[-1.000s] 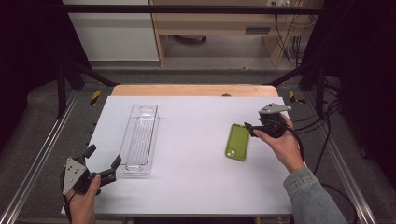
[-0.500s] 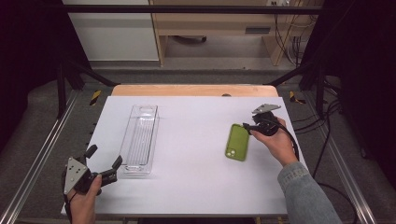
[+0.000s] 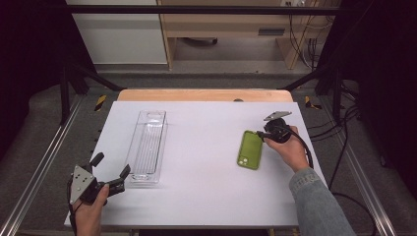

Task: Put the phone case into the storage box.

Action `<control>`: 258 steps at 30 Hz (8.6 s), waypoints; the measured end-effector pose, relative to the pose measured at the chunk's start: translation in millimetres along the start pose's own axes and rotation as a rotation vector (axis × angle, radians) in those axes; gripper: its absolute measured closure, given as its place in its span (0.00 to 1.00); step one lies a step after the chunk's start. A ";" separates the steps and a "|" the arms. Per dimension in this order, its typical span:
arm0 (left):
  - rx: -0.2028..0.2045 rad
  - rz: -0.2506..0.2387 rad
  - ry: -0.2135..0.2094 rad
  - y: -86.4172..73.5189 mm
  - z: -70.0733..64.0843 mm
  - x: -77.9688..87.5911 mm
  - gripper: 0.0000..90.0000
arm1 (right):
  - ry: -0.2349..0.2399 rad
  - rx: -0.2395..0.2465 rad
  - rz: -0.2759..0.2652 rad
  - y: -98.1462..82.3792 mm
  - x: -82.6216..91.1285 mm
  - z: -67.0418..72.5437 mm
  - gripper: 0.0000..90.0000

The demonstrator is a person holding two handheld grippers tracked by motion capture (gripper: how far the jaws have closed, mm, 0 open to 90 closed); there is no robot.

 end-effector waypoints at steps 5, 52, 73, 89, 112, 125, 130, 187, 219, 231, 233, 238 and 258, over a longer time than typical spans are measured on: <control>0.002 -0.002 -0.001 0.4 -0.8 0.0 0.01 | 0.008 -0.036 0.000 -3.2 -6.2 -3.5 0.70; -0.003 0.012 0.003 -1.7 -2.0 -1.1 0.02 | 0.134 -0.273 -0.007 -19.7 -31.5 -12.7 0.83; 0.001 0.015 0.006 -2.0 -2.0 -0.8 0.02 | 0.092 -0.275 -0.023 -21.9 -30.0 -11.2 0.90; 0.005 0.017 0.007 -2.5 -1.5 -1.1 0.02 | 0.046 -0.197 -0.009 -18.2 -25.6 -10.4 0.97; 0.003 0.021 0.003 -3.2 -2.9 -1.9 0.02 | 0.056 -0.137 0.007 -18.4 -28.4 -8.1 0.93; 0.001 0.026 0.000 -3.8 -3.6 -2.5 0.02 | 0.098 -0.202 -0.034 -22.9 -29.5 -12.1 0.93; -0.001 0.025 0.001 -3.7 -3.4 -2.4 0.02 | 0.074 -0.188 -0.020 -21.0 -29.1 -10.5 0.95; 0.013 0.019 0.012 -2.8 -1.5 -0.4 0.02 | 0.047 -0.046 -0.028 -10.6 -14.1 7.3 0.98; 0.055 0.028 0.053 -0.9 -20.9 18.3 0.02 | -0.153 -0.169 -0.313 -27.1 65.5 45.7 0.98; 0.054 0.079 0.035 1.8 -47.3 4.4 0.02 | -0.179 -0.231 -0.351 -39.1 77.7 48.0 0.98; 0.056 0.079 0.027 6.7 -52.9 0.9 0.02 | -0.188 -0.235 -0.358 -38.7 78.2 48.2 0.98; 0.028 0.103 0.016 19.3 -66.3 -11.7 0.03 | -0.210 -0.266 -0.381 -38.3 81.9 47.8 0.98; -0.032 0.186 -0.065 26.3 -129.2 -60.3 0.03 | -0.322 -0.268 -0.466 -28.4 103.2 55.4 0.98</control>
Point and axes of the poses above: each handheld gripper's, and its own axes: x roughly backward along the jaws, y roughly out of its top, z roughly to its left, the point moved 4 cm from there along -x, roughly forward along the jaws, and after that the axes turned 14 degrees about x, right-handed, at the moved point
